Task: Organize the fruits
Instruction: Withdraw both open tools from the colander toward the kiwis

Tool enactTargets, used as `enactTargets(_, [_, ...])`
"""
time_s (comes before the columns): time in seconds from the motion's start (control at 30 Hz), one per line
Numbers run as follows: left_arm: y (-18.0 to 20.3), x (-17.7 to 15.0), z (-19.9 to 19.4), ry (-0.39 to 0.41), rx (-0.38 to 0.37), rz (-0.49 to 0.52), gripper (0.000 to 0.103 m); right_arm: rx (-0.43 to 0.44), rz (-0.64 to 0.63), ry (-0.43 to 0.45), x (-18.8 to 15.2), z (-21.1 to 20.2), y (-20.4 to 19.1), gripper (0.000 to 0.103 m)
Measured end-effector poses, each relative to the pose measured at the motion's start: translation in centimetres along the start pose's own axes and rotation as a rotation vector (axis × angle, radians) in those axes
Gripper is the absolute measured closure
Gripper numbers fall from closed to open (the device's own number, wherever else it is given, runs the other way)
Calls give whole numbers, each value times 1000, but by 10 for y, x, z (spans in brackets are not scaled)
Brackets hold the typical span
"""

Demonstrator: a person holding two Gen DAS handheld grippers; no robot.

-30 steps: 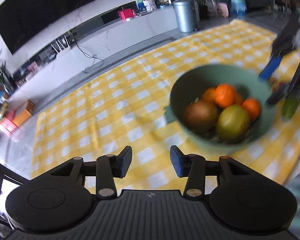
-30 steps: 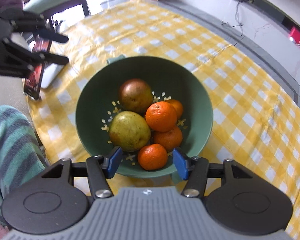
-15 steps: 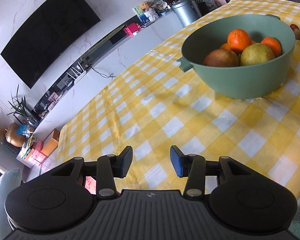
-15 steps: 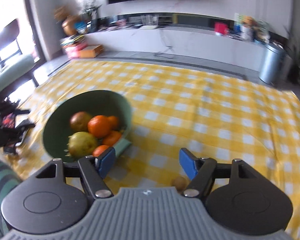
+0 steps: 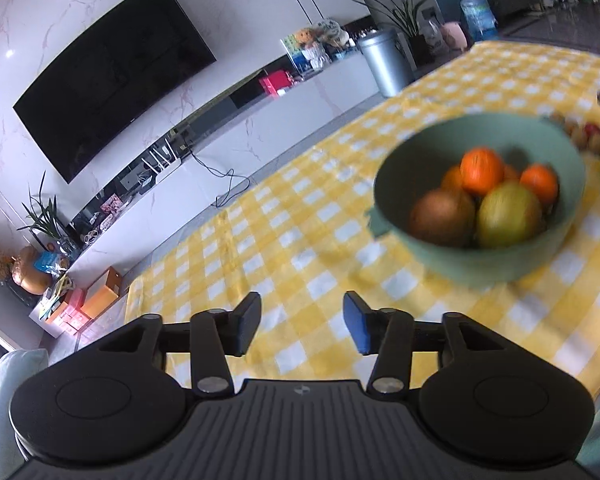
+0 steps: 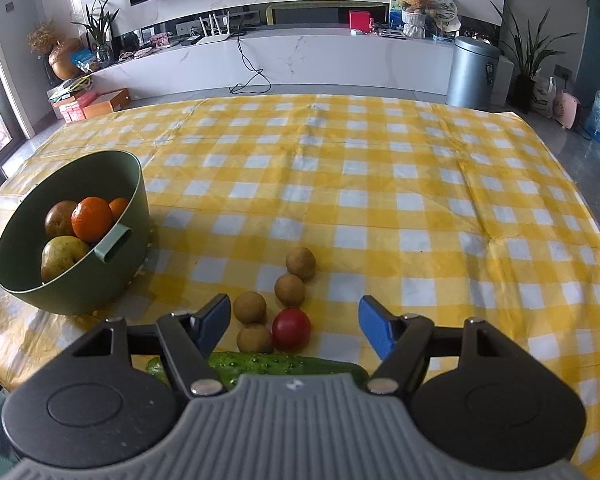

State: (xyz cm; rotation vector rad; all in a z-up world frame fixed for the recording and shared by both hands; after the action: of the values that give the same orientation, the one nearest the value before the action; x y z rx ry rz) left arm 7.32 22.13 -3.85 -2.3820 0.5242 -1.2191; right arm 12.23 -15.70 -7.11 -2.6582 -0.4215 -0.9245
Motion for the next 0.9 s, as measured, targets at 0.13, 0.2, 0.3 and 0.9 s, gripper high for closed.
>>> enactTargets(0.13, [17,35,-17,-8,-108,-26,42,12,-42,-8,-3,3,-4,41])
enactTargets(0.2, [32,50,-23,-11,-151,-9,42,25,-45,-21,-3,6,-4,48])
enactTargets(0.3, [55,73,-35,-4,-223,3,42,43,-18,-24,-3,7,1,52])
enactTargets(0.9, [204,159,-5,-181,-518,-264,68,192,228,24,16,29,50,72])
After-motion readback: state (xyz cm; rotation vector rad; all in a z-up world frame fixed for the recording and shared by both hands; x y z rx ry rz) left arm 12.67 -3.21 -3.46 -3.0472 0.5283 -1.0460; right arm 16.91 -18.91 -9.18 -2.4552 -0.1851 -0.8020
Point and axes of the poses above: each gripper's, at about its wrist camera, not at the fingertips, and z roughly the way its jaws point, y to its right, x to its top, the point moved 4 cm from there along z, roughly the way its jaws point, and after that the axes turned 7 degrees about x, right-handed, at the moved point
